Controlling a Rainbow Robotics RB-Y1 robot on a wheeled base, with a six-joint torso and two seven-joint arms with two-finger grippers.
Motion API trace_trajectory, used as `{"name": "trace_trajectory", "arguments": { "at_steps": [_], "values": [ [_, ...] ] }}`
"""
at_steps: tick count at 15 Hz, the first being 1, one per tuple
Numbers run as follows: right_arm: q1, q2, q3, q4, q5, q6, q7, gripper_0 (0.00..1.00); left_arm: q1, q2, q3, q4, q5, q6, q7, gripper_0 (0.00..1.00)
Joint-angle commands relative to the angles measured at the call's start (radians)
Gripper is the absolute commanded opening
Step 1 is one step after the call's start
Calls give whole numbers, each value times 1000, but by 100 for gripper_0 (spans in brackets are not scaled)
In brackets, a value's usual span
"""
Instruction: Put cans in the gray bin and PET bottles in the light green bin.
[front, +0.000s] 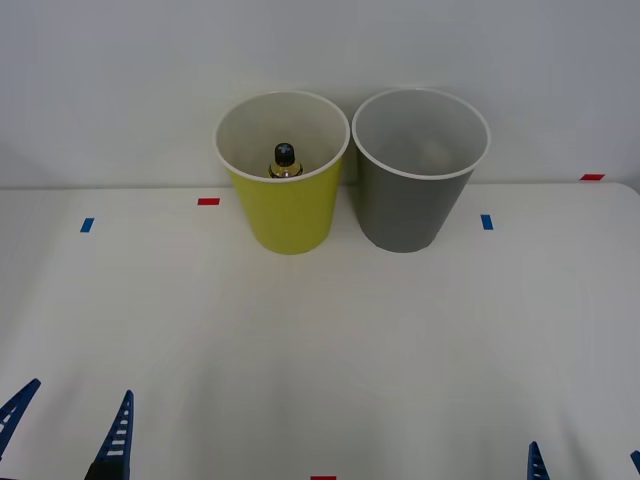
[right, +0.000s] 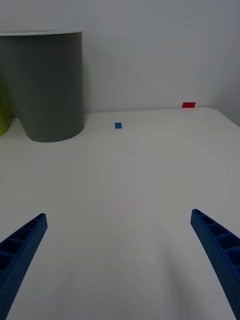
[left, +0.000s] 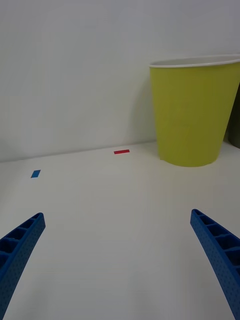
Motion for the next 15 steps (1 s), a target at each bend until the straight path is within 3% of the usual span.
{"name": "trace_trajectory", "arguments": {
  "at_steps": [1,6,15],
  "values": [
    [0,0,0,0,0,0,0,100,48,-6,1,0,-6,-36,0,100],
    [0,0,0,0,0,0,0,100,105,-7,1,20,-29,-119,0,100],
    [0,0,0,0,0,0,0,100,108,-9,2,20,-30,-119,0,100]
  ]
}}
